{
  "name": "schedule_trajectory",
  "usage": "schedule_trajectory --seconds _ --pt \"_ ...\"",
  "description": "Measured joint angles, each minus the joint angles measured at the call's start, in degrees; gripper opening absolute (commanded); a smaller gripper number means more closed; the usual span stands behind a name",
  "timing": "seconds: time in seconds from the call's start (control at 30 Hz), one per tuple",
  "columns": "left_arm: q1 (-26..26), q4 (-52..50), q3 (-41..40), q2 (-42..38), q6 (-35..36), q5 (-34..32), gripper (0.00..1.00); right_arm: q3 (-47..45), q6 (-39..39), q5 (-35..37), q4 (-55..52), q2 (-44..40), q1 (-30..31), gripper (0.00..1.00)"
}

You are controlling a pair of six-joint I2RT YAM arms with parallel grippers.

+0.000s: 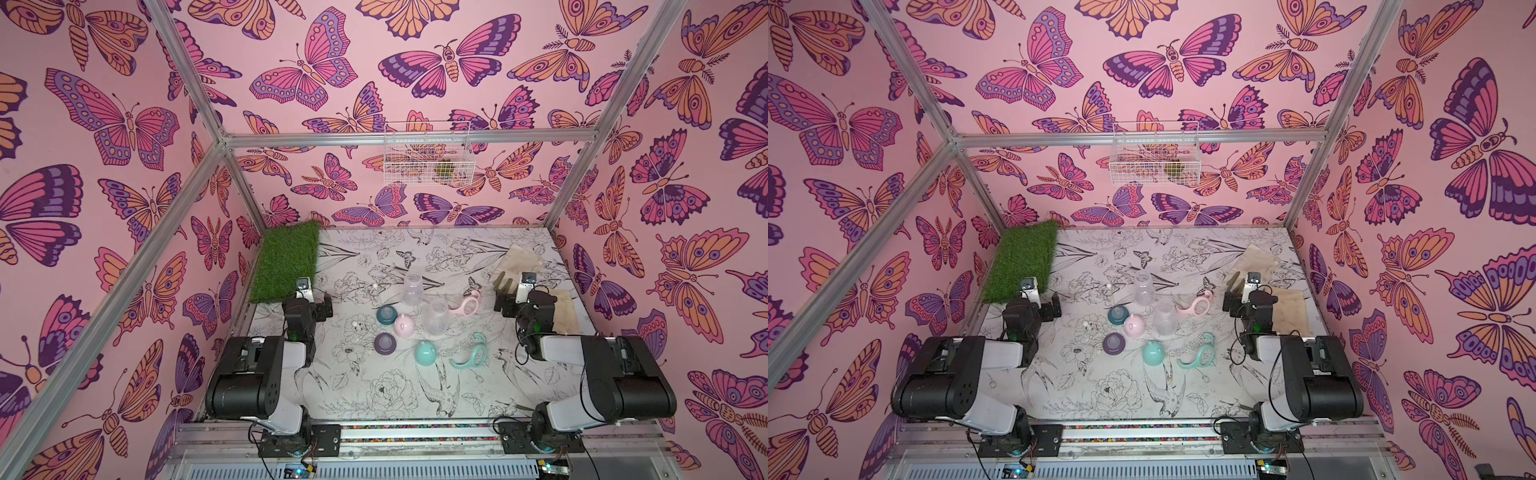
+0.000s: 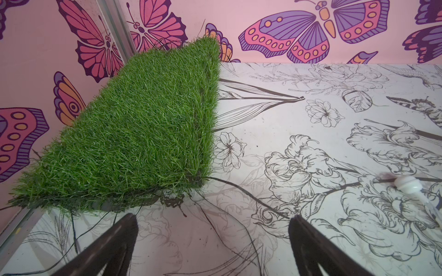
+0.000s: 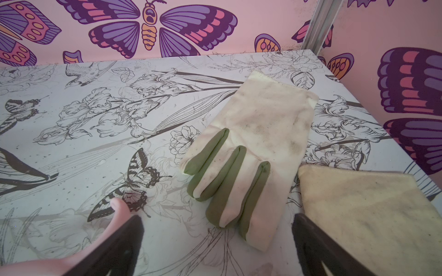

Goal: Assemble the baby bottles
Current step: Pick up the baby bottle from the center of the board.

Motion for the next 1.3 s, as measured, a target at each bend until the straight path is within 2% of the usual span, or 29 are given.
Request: schedule_trajectory --seconds 0.43,0.53,0.63,0.8,0.93,1.07,1.2,1.3 --pt "0.00 0.07 -0.02 -0.07 0.02 0.09 1.00 -0.20 -0.04 0.02 0.26 -1.31 0.00 0.99" --pt "0.00 -1.25 -0.15 -2.10 0.04 0.55 1.00 -0.55 -0.26 0.94 -2.25 -6.88 0.37 1.00" --pt "-0.46 -4.33 -0.02 -7.65 0.74 0.76 1.00 -0.37 -0.44 1.68 -5.64 -14.69 1.75 0.98" --pt "-3.98 -13.09 3.04 -17.09 1.53 1.09 1.00 5.42 0.20 0.33 -17.84 -24.04 4.07 0.95" --pt "-6.64 -19.98 8.44 -21.55 1.36 4.90 1.00 13.33 -0.50 -2.56 -28.98 -26.32 8.70 0.94" --pt "-10.34 -26.32 14.21 -22.36 1.36 8.96 1.00 18.45 -2.16 -5.09 -37.92 -25.77 17.86 0.96" --pt "-13.86 -33.20 18.64 -22.36 2.32 11.72 1.00 19.74 -3.54 -7.06 -43.45 -23.47 27.78 0.99" --pt "-15.96 -36.11 19.74 -22.47 2.84 13.00 1.00 19.41 -3.67 -9.22 -45.88 -22.27 31.67 0.99"
